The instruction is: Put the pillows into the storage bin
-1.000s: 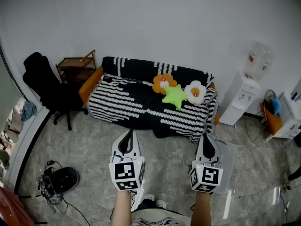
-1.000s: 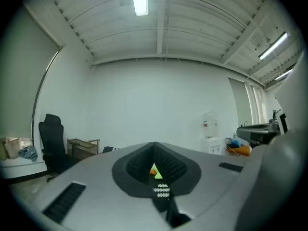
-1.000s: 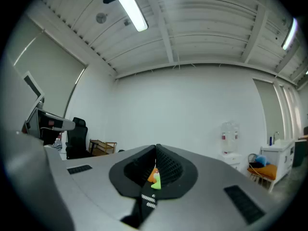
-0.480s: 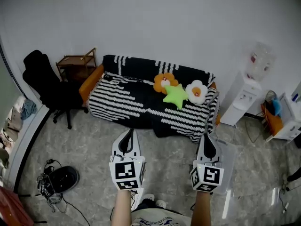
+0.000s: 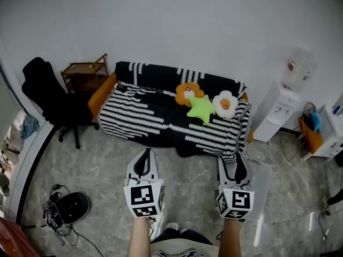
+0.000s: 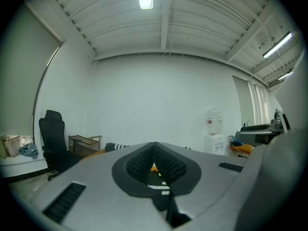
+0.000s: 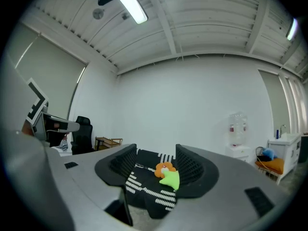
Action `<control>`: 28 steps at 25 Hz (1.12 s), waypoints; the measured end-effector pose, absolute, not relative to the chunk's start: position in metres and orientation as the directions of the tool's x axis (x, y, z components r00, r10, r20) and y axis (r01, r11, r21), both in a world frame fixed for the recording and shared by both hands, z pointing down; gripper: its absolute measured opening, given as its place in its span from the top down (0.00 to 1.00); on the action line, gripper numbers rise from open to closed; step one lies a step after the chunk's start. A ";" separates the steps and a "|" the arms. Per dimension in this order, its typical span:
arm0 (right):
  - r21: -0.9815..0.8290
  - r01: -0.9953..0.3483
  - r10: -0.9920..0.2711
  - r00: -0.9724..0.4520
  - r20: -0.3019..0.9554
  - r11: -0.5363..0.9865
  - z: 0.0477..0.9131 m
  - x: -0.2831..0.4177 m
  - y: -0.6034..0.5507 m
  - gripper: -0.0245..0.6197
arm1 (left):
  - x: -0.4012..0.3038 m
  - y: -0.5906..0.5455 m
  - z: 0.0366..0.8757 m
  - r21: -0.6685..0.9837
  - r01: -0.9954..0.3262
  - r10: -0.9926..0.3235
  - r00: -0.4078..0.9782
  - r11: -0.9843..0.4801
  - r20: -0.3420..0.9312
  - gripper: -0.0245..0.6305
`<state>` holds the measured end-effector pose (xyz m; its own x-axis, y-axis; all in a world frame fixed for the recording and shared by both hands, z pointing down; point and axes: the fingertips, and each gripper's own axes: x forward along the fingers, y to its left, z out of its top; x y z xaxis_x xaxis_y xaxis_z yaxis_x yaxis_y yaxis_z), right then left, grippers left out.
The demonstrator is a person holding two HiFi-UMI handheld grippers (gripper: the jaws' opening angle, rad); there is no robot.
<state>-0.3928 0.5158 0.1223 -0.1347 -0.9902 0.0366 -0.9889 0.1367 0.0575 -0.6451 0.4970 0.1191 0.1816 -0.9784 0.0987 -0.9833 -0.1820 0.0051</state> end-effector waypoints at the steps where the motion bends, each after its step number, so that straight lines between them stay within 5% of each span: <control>1: 0.058 -0.988 -0.990 -0.137 0.043 0.140 0.125 -0.395 0.513 0.54 | -0.645 0.493 0.121 0.005 -0.982 -0.977 0.186 -0.187 0.102 0.94; 16: 0.067 -0.985 -0.985 -0.153 0.086 0.159 0.152 -0.394 0.416 0.50 | -0.640 0.398 0.150 -0.001 -0.980 -0.968 0.195 -0.198 0.155 0.94; 28: 0.075 -0.966 -0.969 -0.242 0.054 0.246 0.130 -0.368 0.178 0.50 | -0.623 0.187 0.128 -0.025 -0.995 -0.987 0.097 -0.101 0.130 0.94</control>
